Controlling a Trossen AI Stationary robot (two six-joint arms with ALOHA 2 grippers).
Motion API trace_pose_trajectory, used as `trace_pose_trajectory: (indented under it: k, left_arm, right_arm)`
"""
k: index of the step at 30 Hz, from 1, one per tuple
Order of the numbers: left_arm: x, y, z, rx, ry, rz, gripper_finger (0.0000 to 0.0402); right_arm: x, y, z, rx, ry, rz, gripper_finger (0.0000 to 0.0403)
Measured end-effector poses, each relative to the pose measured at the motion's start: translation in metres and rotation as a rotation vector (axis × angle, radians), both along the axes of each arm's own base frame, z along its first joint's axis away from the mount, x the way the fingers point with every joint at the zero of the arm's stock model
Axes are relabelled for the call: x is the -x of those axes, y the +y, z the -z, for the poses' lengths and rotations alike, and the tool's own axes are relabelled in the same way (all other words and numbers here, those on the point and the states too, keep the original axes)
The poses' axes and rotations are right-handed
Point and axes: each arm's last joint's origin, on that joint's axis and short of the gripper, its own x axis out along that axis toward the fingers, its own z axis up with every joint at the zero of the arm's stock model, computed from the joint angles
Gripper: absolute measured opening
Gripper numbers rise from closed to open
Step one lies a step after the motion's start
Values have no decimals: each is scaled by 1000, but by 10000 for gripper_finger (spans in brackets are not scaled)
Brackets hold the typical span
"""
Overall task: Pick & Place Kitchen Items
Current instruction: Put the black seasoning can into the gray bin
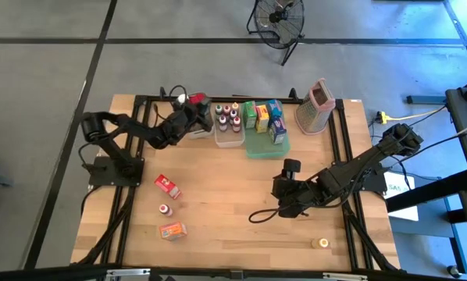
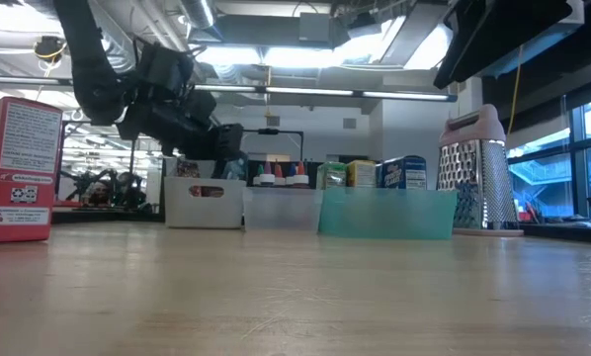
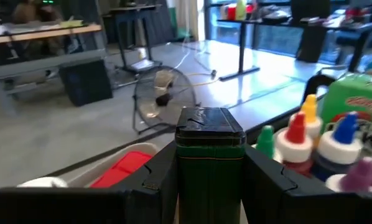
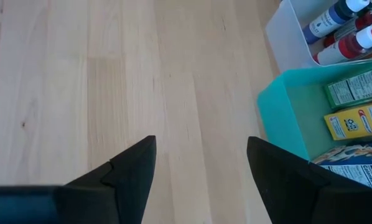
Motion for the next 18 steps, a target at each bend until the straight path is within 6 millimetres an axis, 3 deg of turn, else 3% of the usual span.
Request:
trace_pose_trajectory:
  k: [9,12,18]
  left_arm:
    - [14,-6,13,9,-16,-56,130]
    - [22,-8,9,-36,-99,-33,130]
    - [25,-9,10,-42,-100,-3,130]
  right_arm:
    - [-1,0,0,19,4,-28,253]
    - [-2,1,-1,23,-2,-42,253]
    - [-3,1,-1,15,-17,-42,253]
